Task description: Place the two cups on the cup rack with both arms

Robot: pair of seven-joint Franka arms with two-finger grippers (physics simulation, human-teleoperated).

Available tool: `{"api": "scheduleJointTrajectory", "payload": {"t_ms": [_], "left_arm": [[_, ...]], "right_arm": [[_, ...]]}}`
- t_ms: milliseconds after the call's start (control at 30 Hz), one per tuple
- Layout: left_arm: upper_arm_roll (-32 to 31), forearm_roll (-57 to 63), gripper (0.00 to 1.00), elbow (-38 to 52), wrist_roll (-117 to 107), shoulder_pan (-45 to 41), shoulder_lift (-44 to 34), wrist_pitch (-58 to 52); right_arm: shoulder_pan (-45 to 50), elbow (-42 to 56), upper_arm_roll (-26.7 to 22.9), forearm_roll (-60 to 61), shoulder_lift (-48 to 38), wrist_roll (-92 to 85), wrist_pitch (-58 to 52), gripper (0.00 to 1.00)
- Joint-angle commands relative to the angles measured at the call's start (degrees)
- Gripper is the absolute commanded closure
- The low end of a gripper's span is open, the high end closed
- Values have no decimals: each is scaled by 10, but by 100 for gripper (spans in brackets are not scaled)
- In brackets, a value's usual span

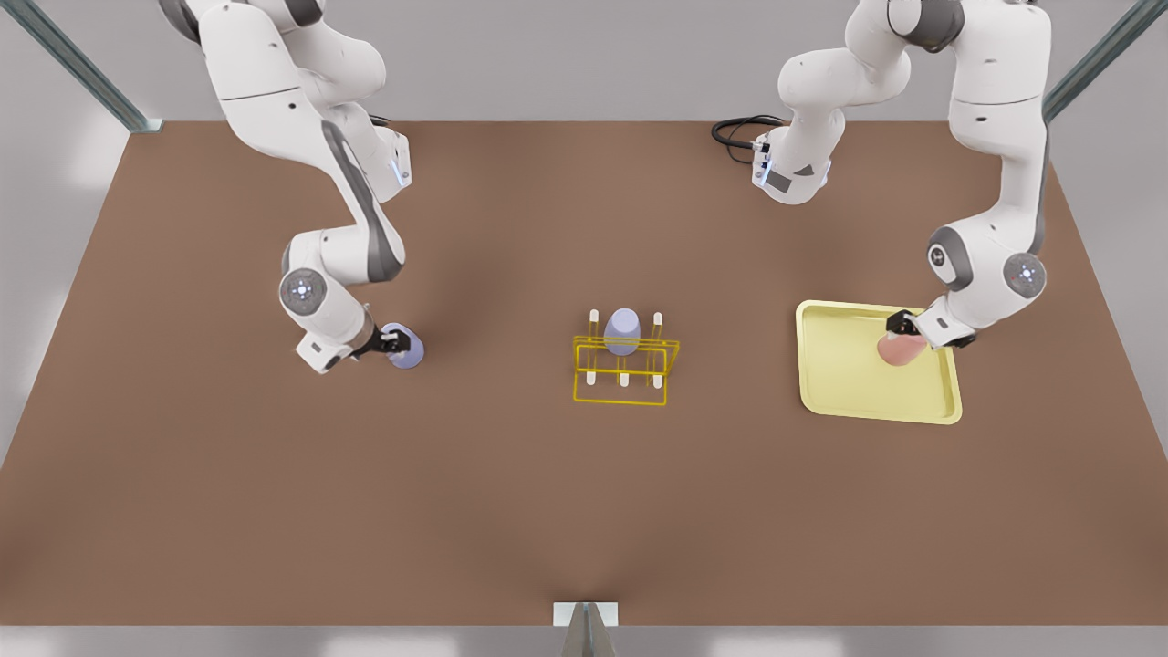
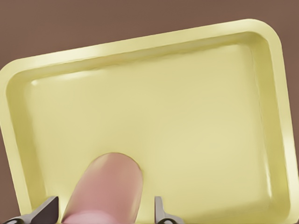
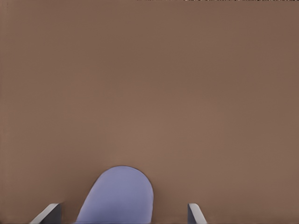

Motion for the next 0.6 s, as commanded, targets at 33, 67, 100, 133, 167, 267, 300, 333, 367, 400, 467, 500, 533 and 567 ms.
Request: {"api": "scheduleJointTrajectory", "payload": {"t_ms": [33, 67, 100, 133, 167, 267, 300, 333, 367, 400, 467, 500, 533, 567], "left_arm": [[0, -1, 0, 0, 38, 2, 10, 43], [0, -1, 0, 0, 38, 3, 14, 48], [0, 0, 0, 0, 38, 3, 16, 49], [0, -1, 0, -1, 38, 3, 21, 52], [0, -1, 0, -1, 38, 3, 26, 54], [0, -1, 0, -1, 38, 3, 36, 57], [0, -1, 0, -1, 38, 4, 38, 57], [0, -1, 0, -1, 38, 4, 38, 56], [0, -1, 0, -1, 38, 6, 38, 57], [1, -1, 9, -1, 38, 7, 38, 56], [1, -1, 11, -1, 34, 8, 38, 52], [1, -1, 11, -1, 34, 8, 38, 51], [1, -1, 11, -2, 34, 8, 38, 51], [1, -1, 11, -1, 34, 8, 38, 51]], "right_arm": [[8, -4, 0, 2, -2, 19, 1, 0], [8, -12, 0, 2, -2, 20, 4, 0], [8, -19, 0, 2, -6, 20, 13, 0], [8, -33, 0, 2, -11, 20, 26, 0], [8, -43, 0, 2, -14, 20, 40, 0], [8, -61, 0, 2, -15, 20, 63, 0], [8, -61, 0, 2, -14, 20, 64, 0], [9, -61, 0, 2, -13, 20, 64, 0], [9, -61, 0, 2, -12, 20, 67, 0], [10, -65, 0, 2, -10, 20, 81, 0], [11, -69, 0, 3, -9, 20, 89, 0], [15, -69, 0, 3, -8, 21, 96, 0], [16, -69, 0, 3, -8, 21, 100, 0], [17, -73, 0, 3, -7, 21, 107, 0]]}}
